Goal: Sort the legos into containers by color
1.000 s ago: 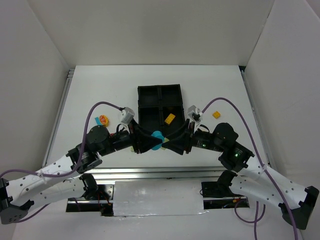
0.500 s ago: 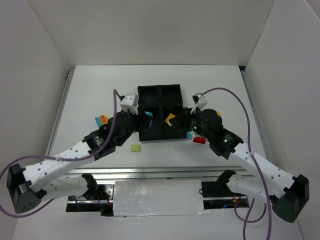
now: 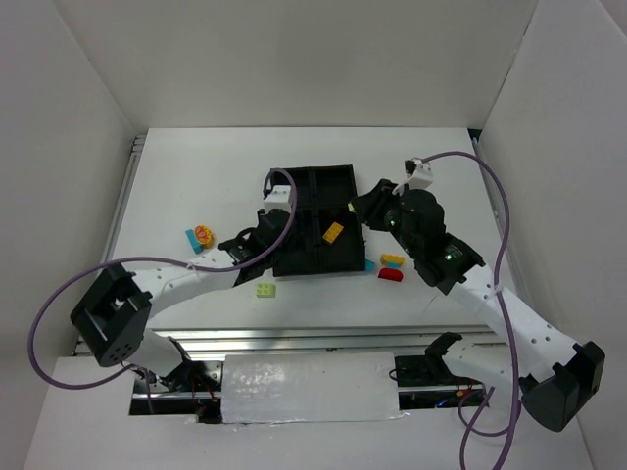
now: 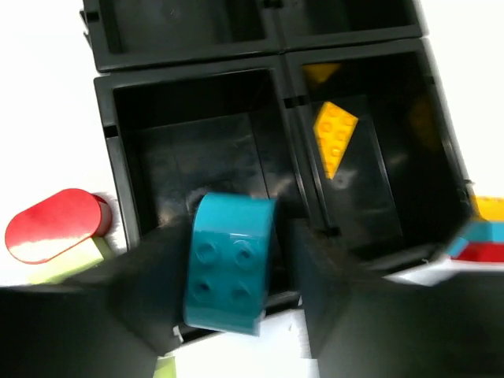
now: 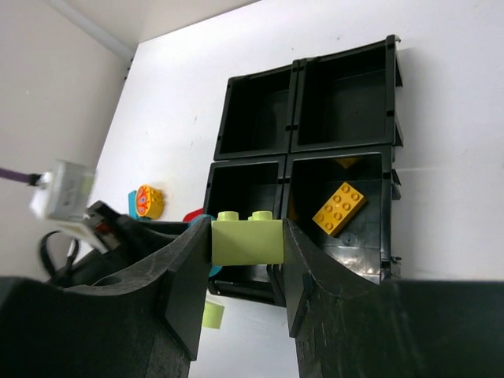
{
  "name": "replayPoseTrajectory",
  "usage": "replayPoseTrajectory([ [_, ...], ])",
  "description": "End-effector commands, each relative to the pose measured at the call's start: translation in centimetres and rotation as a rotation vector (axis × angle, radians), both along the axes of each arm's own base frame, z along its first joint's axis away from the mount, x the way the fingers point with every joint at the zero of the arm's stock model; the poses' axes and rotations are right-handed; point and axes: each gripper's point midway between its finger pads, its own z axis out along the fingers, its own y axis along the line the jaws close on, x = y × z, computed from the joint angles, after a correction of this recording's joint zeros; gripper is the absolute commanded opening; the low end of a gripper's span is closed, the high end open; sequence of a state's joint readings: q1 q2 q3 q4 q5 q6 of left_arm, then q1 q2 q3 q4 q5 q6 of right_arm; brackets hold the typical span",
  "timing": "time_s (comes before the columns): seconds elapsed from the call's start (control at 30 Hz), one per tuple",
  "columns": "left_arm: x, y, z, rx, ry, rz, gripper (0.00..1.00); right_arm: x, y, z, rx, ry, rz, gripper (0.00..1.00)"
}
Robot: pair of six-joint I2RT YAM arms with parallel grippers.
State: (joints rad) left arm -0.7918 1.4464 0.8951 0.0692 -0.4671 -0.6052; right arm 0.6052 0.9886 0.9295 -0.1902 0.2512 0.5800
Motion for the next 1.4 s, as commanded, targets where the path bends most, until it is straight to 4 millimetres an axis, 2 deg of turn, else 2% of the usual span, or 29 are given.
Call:
replayPoseTrajectory([
  [0.0,2.1,-1.3,1.8,-0.086,-0.035,0.022,0.72,-0.2,-0.8,2.0,0.031,-0.045,-0.012,0.0],
  [0.03,2.4,-1.5,1.3,-0.082,-0.022,0.029,0.82,-0.3,-0.9,1.7,0.029,-0.04,-0.007,0.0],
  [0.13,2.9,-1.4,1.0,-0.072,-0.003,0.052,0.89,-0.3,-0.8,1.3,0.024,-0.029,0.008,0.0],
  [0.17,3.0,-1.4,1.2,-0.075,-0.007,0.055,0.99,-0.2,-0.9,1.2,0.024,-0.027,0.01,0.0],
  [0.3,2.7,-1.4,3.7,-0.113,-0.04,0.036,1.0,0.9,-0.4,0.2,0.007,0.014,0.026,0.0],
  [0.33,2.2,-1.2,5.7,-0.152,-0.071,0.028,0.99,1.4,-0.4,-0.2,-0.001,0.03,0.021,0.0],
  [0.37,1.7,-1.1,6.3,-0.167,-0.078,0.015,0.99,2.3,-0.2,-0.9,-0.025,0.067,0.011,0.0],
  [0.4,1.0,-0.5,8.8,-0.211,-0.118,0.009,0.99,2.9,-0.1,-1.2,-0.04,0.079,0.003,0.0],
  [0.47,-0.1,0.3,10.3,-0.228,-0.131,0.002,0.99,5.0,-0.1,-2.0,-0.082,0.117,-0.037,0.0],
  [0.5,-0.9,1.2,12.2,-0.258,-0.163,0.008,0.99,5.8,-0.1,-2.3,-0.102,0.127,-0.047,0.0],
  [0.53,-1.8,2.2,11.6,-0.23,-0.128,0.026,0.99,6.6,-0.2,-2.5,-0.119,0.143,-0.07,0.0],
  [0.6,-2.7,4.0,12.8,-0.236,-0.123,0.074,0.99,9.1,0.2,-3.3,-0.163,0.183,-0.096,0.0],
  [0.67,-4.0,5.5,11.9,-0.184,-0.065,0.088,1.0,11.7,-0.3,-4.6,-0.227,0.25,-0.186,0.0],
  [0.7,-4.7,6.3,12.5,-0.185,-0.067,0.094,0.99,12.6,-0.5,-5.2,-0.244,0.271,-0.203,0.0],
  [0.73,-5.2,6.9,12.4,-0.173,-0.059,0.096,1.0,13.4,-0.5,-5.6,-0.266,0.29,-0.213,0.01],
  [0.77,-6.0,7.7,11.5,-0.138,-0.029,0.098,0.99,14.9,0.0,-6.6,-0.296,0.32,-0.222,0.02],
  [0.8,-6.8,8.6,12.2,-0.148,-0.046,0.099,1.0,15.6,0.3,-7.1,-0.306,0.331,-0.215,0.04],
  [0.83,-7.4,9.1,11.9,-0.138,-0.043,0.093,1.0,16.3,0.5,-7.7,-0.323,0.341,-0.211,0.06],
  [0.9,-9.0,10.7,12.3,-0.126,-0.057,0.079,1.0,17.7,1.0,-9.0,-0.351,0.377,-0.213,0.11],
  [0.93,-9.4,11.6,12.4,-0.12,-0.065,0.099,1.0,18.4,1.3,-8.4,-0.349,0.367,-0.218,0.15],
  [0.97,-10.2,12.6,13.3,-0.144,-0.089,0.111,0.99,18.5,1.1,-10.3,-0.383,0.415,-0.226,0.21],
  [1.03,-11.3,13.7,13.7,-0.14,-0.095,0.114,1.0,18.9,1.3,-10.9,-0.389,0.427,-0.226,0.43],
  [1.07,-11.9,14.3,14.3,-0.148,-0.113,0.106,0.99,19.2,1.5,-11.3,-0.391,0.429,-0.22,0.5],
  [1.1,-12.4,14.6,14.1,-0.132,-0.102,0.094,0.99,19.2,2.1,-11.4,-0.382,0.431,-0.194,0.53],
  [1.17,-13.0,15.0,14.5,-0.114,-0.107,0.075,0.99,19.3,2.4,-11.1,-0.376,0.423,-0.175,0.63],
  [1.23,-13.2,15.6,13.8,-0.066,-0.098,0.073,0.99,19.4,2.4,-10.3,-0.363,0.404,-0.168,0.7],
  [1.3,-13.2,15.8,13.0,-0.039,-0.095,0.074,0.99,19.3,2.4,-9.3,-0.36,0.39,-0.163,0.72],
  [1.33,-13.0,15.7,12.1,-0.03,-0.09,0.076,0.99,19.1,2.4,-7.9,-0.348,0.374,-0.16,0.73],
  [1.37,-13.1,15.9,11.9,-0.032,-0.089,0.084,0.99,18.4,2.0,-7.4,-0.349,0.387,-0.166,0.73],
])
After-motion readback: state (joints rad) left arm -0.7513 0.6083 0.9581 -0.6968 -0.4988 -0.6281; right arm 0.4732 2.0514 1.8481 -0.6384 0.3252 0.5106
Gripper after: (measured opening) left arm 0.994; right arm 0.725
